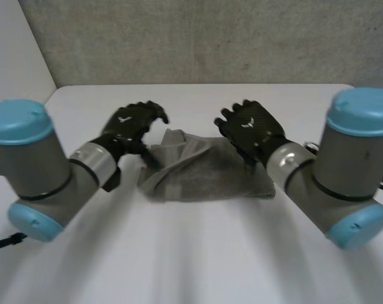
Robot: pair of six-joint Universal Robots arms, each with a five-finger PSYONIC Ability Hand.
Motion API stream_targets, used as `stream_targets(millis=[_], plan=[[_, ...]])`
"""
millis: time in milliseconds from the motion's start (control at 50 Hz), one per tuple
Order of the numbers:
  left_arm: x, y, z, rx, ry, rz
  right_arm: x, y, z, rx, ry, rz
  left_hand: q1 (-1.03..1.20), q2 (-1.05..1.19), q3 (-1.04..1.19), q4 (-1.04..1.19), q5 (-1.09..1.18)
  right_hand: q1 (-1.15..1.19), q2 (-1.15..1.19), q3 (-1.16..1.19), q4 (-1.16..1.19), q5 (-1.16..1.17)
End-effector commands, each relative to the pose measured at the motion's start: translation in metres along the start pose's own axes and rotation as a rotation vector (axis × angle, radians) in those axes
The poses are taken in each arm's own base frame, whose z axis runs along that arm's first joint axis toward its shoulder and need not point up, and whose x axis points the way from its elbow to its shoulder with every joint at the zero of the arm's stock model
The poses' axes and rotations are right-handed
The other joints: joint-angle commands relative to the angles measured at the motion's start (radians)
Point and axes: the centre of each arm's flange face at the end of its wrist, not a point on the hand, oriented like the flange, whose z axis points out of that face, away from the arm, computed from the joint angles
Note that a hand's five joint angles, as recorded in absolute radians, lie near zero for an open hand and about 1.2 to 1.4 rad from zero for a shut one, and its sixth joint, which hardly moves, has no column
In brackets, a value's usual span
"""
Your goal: Fold the towel.
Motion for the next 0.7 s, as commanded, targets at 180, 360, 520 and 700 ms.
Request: stream_targets(millis=[180, 360, 520, 700], plan=[[0.017, 0.060, 0.035, -0.087, 0.017, -0.005, -0.007, 0.082, -0.013, -0.162, -0.034, 0.060, -0.048, -0.047, -0.050, -0.057, -0.028, -0.058, -0.080, -0.068, -0.071, -0.055], [-0.016, 0.047, 0.063, 0.071, -0.170, 0.007, -0.016, 0.088, -0.012, -0.170, -0.054, 0.070, -0.048, -0.047, -0.050, -0.057, -0.028, 0.088, 0.065, 0.078, 0.075, 0.090], [-0.055, 0.047, 0.061, 0.080, -0.330, -0.005, -0.019, 0.090, -0.008, -0.112, -0.022, 0.053, -0.051, -0.050, -0.053, -0.060, -0.031, 0.275, 0.253, 0.265, 0.263, 0.278], [-0.054, 0.067, 0.047, 0.002, -0.336, -0.013, -0.020, 0.101, 0.003, -0.072, 0.025, 0.020, -0.051, -0.050, -0.053, -0.060, -0.031, 0.343, 0.321, 0.333, 0.330, 0.345]])
